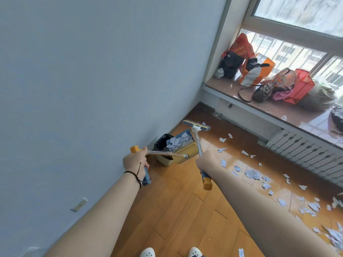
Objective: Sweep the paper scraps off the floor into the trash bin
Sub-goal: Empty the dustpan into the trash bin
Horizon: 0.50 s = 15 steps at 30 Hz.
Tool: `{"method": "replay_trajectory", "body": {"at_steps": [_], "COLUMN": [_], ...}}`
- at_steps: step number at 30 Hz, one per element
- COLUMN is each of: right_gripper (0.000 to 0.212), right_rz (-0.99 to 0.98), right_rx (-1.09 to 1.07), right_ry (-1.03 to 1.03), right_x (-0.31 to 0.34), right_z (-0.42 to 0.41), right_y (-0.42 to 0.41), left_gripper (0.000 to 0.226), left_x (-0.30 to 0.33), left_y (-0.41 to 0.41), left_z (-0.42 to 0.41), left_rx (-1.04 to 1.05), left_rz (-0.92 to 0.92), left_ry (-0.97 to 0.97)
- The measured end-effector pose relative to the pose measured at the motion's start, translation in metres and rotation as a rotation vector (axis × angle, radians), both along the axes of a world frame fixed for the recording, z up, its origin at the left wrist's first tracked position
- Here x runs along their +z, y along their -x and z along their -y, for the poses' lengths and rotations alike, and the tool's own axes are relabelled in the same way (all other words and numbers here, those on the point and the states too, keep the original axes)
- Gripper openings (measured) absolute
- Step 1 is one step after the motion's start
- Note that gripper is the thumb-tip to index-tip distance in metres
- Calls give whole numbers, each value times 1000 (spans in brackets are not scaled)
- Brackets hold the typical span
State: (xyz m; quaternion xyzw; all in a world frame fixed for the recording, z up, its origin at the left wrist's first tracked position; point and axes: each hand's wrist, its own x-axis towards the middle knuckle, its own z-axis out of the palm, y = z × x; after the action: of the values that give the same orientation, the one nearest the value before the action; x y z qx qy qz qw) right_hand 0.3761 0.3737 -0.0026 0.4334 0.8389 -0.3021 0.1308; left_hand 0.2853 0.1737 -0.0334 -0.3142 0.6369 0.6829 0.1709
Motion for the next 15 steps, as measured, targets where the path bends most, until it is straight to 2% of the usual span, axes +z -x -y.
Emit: {"method": "replay_trajectory", "body": {"at_steps": [7, 12, 15], "right_gripper": [13, 18, 12], "right_rz": [17, 76, 83], "right_rx": [22, 122, 120], "right_ry": [-66, -151, -168], "right_x": [-3, -2, -4], "right_z": [19, 29, 32], "right_y": [22, 34, 41], "left_gripper": [35, 39, 40], "left_x": [-24, -31, -29], "left_y": [30, 47, 55], "left_z": [28, 34, 35], "left_rx": [66, 77, 77], "left_rz": [95, 141, 184], "left_ry": [-165, -219, -236]}}
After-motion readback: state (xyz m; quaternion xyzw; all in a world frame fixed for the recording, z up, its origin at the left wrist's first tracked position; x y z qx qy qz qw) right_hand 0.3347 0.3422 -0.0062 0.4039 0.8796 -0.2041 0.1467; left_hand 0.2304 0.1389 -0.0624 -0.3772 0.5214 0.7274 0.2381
